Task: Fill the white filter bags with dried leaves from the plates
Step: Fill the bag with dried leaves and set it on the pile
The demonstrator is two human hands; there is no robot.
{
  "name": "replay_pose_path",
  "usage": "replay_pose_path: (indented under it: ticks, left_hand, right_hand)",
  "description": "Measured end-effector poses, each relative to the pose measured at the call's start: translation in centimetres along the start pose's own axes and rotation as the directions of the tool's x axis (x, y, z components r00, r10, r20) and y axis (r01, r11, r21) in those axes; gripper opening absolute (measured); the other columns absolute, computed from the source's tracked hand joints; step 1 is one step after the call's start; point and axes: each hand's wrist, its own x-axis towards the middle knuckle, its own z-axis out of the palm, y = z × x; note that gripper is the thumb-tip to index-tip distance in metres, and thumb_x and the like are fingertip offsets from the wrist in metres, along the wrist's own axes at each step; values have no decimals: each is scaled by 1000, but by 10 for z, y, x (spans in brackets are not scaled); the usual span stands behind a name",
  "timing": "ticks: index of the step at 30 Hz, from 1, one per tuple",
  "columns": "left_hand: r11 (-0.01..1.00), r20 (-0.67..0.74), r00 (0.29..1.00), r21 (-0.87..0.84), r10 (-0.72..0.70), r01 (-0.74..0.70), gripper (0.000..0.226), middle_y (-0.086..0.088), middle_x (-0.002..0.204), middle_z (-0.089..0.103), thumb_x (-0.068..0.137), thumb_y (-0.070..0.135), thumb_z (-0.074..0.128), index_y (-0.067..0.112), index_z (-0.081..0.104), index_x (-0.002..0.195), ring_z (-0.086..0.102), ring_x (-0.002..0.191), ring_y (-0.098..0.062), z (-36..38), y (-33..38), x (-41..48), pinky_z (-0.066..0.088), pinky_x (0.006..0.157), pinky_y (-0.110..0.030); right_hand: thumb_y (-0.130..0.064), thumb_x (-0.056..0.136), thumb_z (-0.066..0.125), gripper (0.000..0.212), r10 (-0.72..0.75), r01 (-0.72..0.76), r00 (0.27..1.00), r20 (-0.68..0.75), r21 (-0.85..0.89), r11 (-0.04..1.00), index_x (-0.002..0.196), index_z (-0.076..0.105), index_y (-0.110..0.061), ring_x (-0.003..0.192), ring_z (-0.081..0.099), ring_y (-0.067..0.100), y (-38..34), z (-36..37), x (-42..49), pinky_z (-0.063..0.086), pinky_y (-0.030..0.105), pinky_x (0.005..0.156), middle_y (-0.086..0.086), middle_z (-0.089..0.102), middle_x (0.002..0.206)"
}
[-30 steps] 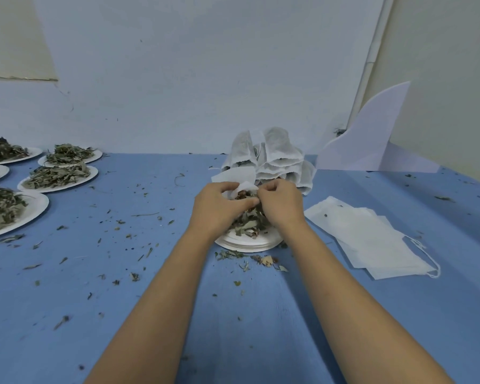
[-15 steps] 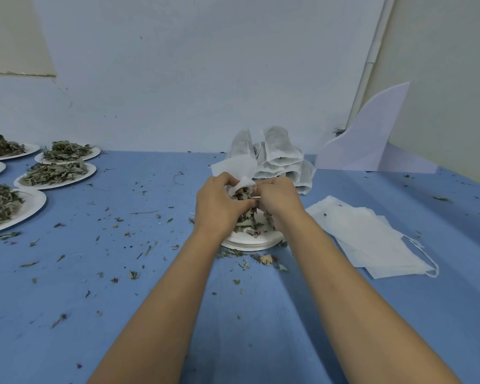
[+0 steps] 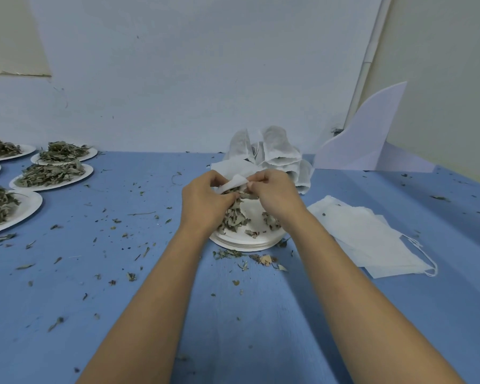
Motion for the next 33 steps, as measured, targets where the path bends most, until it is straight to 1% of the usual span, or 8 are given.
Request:
replay_pose_path:
  ticks: [2,4,7,12,20,26,30,33]
  left_hand:
    - [1000,-17,1000,-19,-24,23,15,18,80,58,74,15,76,20,63,81,50,74,7,-2,-1,1,33,60,4]
    - [998,-27,999,-45,-37,35,14,16,81,59,75,15,76,19,64,82,51,78,6,-2,-3,2,32,62,5]
    - [995,-96,995,-92,-41,32,13,17,78,57,76,14,74,18,62,82,51,76,8,2,-4,-1,33,62,4]
    - [999,-217,976,24,28,-24,18,0,96,52,78,-1,60,14,54,86,45,74,0,8,-6,-5,31,65,1]
    - [1000,-303,953,-18,-1,-5,19,-1,97,53,79,1,63,17,54,85,45,73,3,10,-5,-5,32,64,1]
    - [943,79,986,-288,-150,167,27,2,110,63,86,9,55,20,63,109,62,92,-13,7,-1,-1,52,84,-30]
    - [976,266,962,-188,-57,110,57,-3,119,59,79,-4,59,22,52,129,60,98,-11,-2,-1,1,52,72,-22]
    - [987,242,970,-149,-15,52,60,0,125,56,73,3,75,22,54,126,57,103,-13,-2,-1,-2,54,81,-29]
  right_hand:
    - [-13,94,53,13,-76,69,996,-48,-145,987,86,60,-19,81,54,8,1,1,-1,41,16,64,-10,60,82]
    - [-15,95,49,11,-195,154,978,-76,-368,917,99,60,-15,88,54,15,5,2,-5,45,29,72,-3,63,93]
    - [-11,95,46,15,-379,327,925,23,-556,764,102,58,-13,95,51,21,7,4,-10,42,37,72,2,62,96]
    - [1,85,45,16,-409,443,896,174,-416,794,91,54,-11,90,44,20,0,7,-12,29,30,67,-2,53,84]
    - [-4,85,48,17,-345,362,932,109,-292,885,85,53,-20,84,57,19,-2,11,-14,46,38,73,-2,62,83]
    - [-4,91,49,14,-151,142,981,-121,-80,987,91,56,-16,87,66,23,5,8,-9,52,41,83,3,64,88]
    - [-2,92,49,13,-83,90,985,-150,42,995,92,56,-13,72,66,15,6,5,-6,54,43,83,-2,60,76]
    - [-2,93,49,14,-54,68,988,-147,98,993,89,55,-14,64,63,9,7,5,-6,55,43,83,-5,57,73]
